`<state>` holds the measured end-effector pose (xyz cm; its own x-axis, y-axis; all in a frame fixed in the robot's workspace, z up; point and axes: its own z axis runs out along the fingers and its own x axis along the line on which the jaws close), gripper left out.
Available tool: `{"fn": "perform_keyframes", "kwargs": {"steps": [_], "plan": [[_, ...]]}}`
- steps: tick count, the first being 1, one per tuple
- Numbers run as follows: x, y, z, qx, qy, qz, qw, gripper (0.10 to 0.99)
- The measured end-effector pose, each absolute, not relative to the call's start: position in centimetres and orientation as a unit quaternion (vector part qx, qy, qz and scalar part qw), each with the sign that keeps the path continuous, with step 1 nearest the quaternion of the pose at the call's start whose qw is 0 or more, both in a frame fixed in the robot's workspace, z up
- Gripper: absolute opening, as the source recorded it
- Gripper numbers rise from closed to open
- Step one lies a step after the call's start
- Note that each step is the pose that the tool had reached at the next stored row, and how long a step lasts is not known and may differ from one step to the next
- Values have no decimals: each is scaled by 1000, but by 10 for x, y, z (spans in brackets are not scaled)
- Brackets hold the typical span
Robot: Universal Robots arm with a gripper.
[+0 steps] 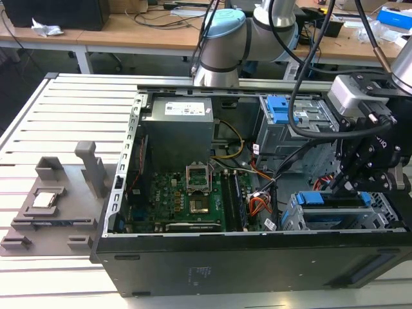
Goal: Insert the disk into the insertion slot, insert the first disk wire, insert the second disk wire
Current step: 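Insert the second disk wire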
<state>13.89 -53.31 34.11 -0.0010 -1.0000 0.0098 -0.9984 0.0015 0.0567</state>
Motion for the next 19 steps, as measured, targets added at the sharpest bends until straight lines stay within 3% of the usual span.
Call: {"fn": "perform_keyframes", "kwargs": {"steps": [19], "plan": [[138,-533,341,706,-707,-17,23,149]]}}
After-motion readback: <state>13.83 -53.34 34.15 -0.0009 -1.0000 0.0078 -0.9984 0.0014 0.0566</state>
